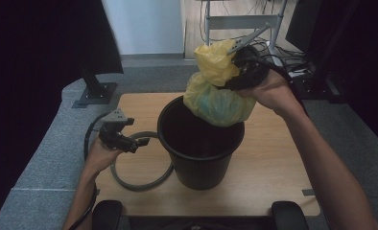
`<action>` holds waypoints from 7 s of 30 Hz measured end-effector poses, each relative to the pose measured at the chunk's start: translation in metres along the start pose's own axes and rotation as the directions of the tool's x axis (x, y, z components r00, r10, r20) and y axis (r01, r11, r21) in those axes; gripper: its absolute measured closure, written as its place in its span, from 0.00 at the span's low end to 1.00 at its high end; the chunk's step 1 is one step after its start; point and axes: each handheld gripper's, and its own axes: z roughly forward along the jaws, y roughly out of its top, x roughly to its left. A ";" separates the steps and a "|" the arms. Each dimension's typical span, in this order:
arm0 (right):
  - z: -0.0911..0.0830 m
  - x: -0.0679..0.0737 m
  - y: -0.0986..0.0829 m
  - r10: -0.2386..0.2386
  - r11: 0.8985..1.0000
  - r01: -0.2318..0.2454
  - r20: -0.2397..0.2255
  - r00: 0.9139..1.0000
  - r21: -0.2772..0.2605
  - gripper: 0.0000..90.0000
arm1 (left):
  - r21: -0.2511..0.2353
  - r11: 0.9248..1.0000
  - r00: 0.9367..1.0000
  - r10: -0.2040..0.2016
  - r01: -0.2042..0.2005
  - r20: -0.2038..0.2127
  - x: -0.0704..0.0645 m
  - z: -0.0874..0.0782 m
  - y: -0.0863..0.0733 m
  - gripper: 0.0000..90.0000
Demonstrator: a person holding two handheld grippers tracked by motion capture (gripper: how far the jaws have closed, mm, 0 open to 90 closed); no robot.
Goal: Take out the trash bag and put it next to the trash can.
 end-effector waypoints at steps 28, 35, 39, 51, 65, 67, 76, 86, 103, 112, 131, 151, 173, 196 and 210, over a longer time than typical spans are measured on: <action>-0.039 -0.051 -0.036 0.135 0.988 -0.151 0.248 0.959 0.044 0.85 | 0.061 0.991 0.988 -0.112 0.118 -0.102 0.000 0.061 -0.078 0.00; -0.029 -0.065 -0.062 0.169 0.980 -0.193 0.291 0.942 0.055 0.85 | 0.076 0.985 0.980 -0.146 0.157 -0.132 0.002 0.071 -0.095 0.00; -0.024 -0.071 -0.076 0.192 0.975 -0.217 0.306 0.933 0.052 0.85 | 0.082 0.982 0.977 -0.158 0.171 -0.142 0.004 0.075 -0.102 0.00; 0.005 -0.085 -0.120 0.238 0.961 -0.272 0.330 0.913 0.059 0.84 | 0.075 0.975 0.970 -0.196 0.208 -0.145 0.007 0.078 -0.116 0.00; 0.059 -0.097 -0.171 0.285 0.940 -0.331 0.354 0.891 0.076 0.84 | 0.083 0.972 0.967 -0.208 0.222 -0.149 0.006 0.082 -0.126 0.00; 0.066 -0.099 -0.178 0.291 0.938 -0.339 0.361 0.886 0.075 0.83 | 0.086 0.971 0.966 -0.209 0.224 -0.153 0.007 0.082 -0.128 0.00; 0.102 -0.108 -0.208 0.327 0.919 -0.385 0.376 0.867 0.089 0.82 | 0.100 0.969 0.965 -0.210 0.227 -0.154 0.007 0.083 -0.132 0.00; 0.144 -0.118 -0.229 0.342 0.905 -0.411 0.388 0.856 0.109 0.82 | 0.102 0.968 0.966 -0.213 0.229 -0.147 0.007 0.084 -0.133 0.00; 0.182 -0.126 -0.238 0.400 0.883 -0.456 0.336 0.853 0.106 0.31 | 0.111 0.968 0.969 -0.213 0.227 -0.126 0.006 0.085 -0.134 0.00; 0.153 -0.114 -0.230 0.391 0.897 -0.439 0.364 0.845 0.056 0.16 | 0.117 0.969 0.972 -0.204 0.218 -0.116 0.004 0.086 -0.133 0.00; 0.101 -0.086 -0.232 0.395 0.898 -0.436 0.338 0.854 0.051 0.15 | 0.119 0.969 0.973 -0.205 0.216 -0.102 0.004 0.086 -0.133 0.00; 0.136 -0.109 -0.217 0.344 0.919 -0.389 0.356 0.869 0.061 0.87 | 0.110 0.970 0.974 -0.210 0.219 -0.084 0.005 0.086 -0.133 0.00; 0.162 -0.133 -0.212 0.379 0.914 -0.405 0.399 0.835 -0.021 0.10 | 0.115 0.968 0.974 -0.216 0.222 -0.065 0.005 0.087 -0.134 0.00; 0.090 -0.089 -0.227 0.375 0.921 -0.387 0.357 0.856 -0.039 0.00 | 0.166 0.960 0.969 -0.203 0.226 -0.144 0.009 0.087 -0.139 0.00; 0.064 -0.060 -0.260 0.353 0.932 -0.360 0.334 0.874 -0.045 0.00 | 0.184 0.955 0.965 -0.200 0.231 -0.170 0.011 0.086 -0.143 0.00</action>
